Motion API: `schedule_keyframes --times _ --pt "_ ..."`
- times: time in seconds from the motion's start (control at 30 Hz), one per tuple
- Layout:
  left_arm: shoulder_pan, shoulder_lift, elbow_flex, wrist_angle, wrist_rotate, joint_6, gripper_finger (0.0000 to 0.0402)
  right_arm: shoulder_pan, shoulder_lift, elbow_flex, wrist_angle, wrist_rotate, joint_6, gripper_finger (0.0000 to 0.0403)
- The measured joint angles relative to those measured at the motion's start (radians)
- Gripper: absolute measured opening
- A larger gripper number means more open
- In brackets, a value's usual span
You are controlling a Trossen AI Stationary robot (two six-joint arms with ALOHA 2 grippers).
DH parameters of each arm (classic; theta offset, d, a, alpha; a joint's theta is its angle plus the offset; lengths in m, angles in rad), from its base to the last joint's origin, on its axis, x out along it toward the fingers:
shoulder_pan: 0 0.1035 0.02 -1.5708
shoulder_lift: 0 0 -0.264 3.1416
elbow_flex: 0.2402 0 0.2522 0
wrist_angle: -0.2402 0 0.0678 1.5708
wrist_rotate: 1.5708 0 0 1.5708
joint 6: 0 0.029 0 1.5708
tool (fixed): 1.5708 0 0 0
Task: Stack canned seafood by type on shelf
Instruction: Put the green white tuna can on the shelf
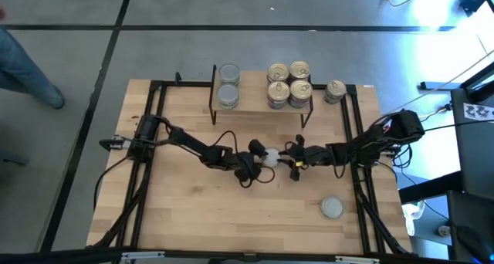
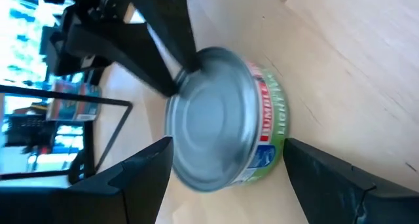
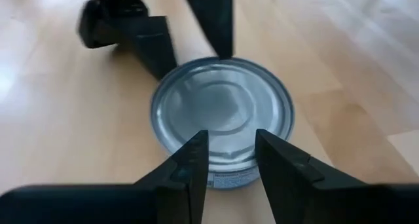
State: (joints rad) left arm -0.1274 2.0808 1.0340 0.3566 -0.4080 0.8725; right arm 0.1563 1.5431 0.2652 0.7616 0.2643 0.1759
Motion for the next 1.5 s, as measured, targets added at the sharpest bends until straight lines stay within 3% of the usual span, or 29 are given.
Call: schedule_keyframes --times 0.13,0.3,1.07,1.5 --pt "-0.031 0.001 -0.003 0.038 -0.12 0.009 0.0288 0.0 -0.047 0.0 -0.004 -0.016 0.002 0.0127" --pt "-0.045 0.001 -0.001 0.044 -0.163 0.024 0.0288 0.0 -0.092 0.0 -0.087 -0.006 0.001 0.0127" --pt "-0.047 0.001 0.0 0.043 -0.153 0.02 0.0288 0.001 -0.036 0.004 -0.15 0.117 0.0 0.0127" --pt "0.011 0.002 0.005 0.048 0.001 0.081 0.0288 0.0 -0.035 0.003 -0.157 0.125 0.001 0.0127"
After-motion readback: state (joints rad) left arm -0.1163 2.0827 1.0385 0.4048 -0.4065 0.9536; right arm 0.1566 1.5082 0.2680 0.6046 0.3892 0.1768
